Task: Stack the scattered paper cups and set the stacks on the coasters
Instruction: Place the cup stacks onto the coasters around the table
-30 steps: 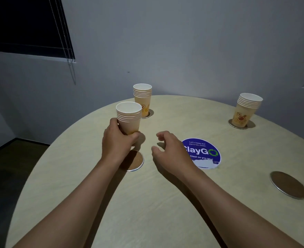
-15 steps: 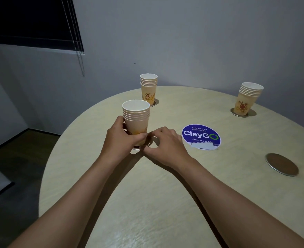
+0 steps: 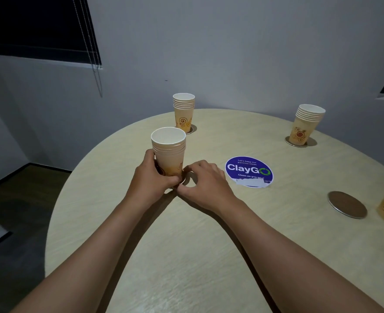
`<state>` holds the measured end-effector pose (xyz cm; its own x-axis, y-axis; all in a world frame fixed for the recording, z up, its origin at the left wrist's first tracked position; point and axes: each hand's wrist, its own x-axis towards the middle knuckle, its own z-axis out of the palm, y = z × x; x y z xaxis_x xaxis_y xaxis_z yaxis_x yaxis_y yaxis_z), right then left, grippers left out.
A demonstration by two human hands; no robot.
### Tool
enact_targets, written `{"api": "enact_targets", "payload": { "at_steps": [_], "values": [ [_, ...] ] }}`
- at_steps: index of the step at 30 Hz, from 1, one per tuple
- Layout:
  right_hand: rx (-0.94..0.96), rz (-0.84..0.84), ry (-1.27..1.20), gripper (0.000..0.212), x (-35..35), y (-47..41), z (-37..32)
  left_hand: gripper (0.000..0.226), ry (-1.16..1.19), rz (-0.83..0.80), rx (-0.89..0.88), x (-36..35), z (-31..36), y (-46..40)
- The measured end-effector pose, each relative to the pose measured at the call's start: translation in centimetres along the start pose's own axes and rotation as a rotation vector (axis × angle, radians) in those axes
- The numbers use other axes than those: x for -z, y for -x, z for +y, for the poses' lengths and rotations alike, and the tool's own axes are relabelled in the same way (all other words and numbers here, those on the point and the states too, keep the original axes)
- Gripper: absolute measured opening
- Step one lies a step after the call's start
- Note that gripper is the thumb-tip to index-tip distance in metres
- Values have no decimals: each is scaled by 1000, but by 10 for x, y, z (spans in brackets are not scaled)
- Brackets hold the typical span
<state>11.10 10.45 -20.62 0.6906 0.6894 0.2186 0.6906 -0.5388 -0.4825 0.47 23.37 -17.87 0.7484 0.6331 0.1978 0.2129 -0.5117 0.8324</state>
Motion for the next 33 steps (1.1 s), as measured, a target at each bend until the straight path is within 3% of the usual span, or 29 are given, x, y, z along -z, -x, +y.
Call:
{"api": "enact_targets", "payload": {
  "at_steps": [4,9,11,13,15,17,22,29,33],
  "values": [
    [-47,-84,-98,74,12,8,-1,87,-54,53,21,7,8,12],
    [-61,-62,-115,59,37,32,18,61,-306,157,-2,15,15,41],
    [-83,-23,-119,56,46,46,29,70,-302,205,14,9,20,51],
    [-127,-15,-168,73,51,54,33,93,-238,202,79,1,25,53],
    [-169,-45,-193,94,53,52,25,110,-173,133,156,-1,30,47],
    [-160,-91,-212,98,50,40,13,108,-132,36,206,2,28,37],
    [-112,-195,-379,91,43,19,-10,77,-164,-83,144,7,17,28],
    [-132,-123,-387,72,32,9,-11,70,-92,-207,128,2,23,12],
    [-139,-113,-379,70,33,9,-11,78,-67,-257,152,6,22,7]
  ]
}}
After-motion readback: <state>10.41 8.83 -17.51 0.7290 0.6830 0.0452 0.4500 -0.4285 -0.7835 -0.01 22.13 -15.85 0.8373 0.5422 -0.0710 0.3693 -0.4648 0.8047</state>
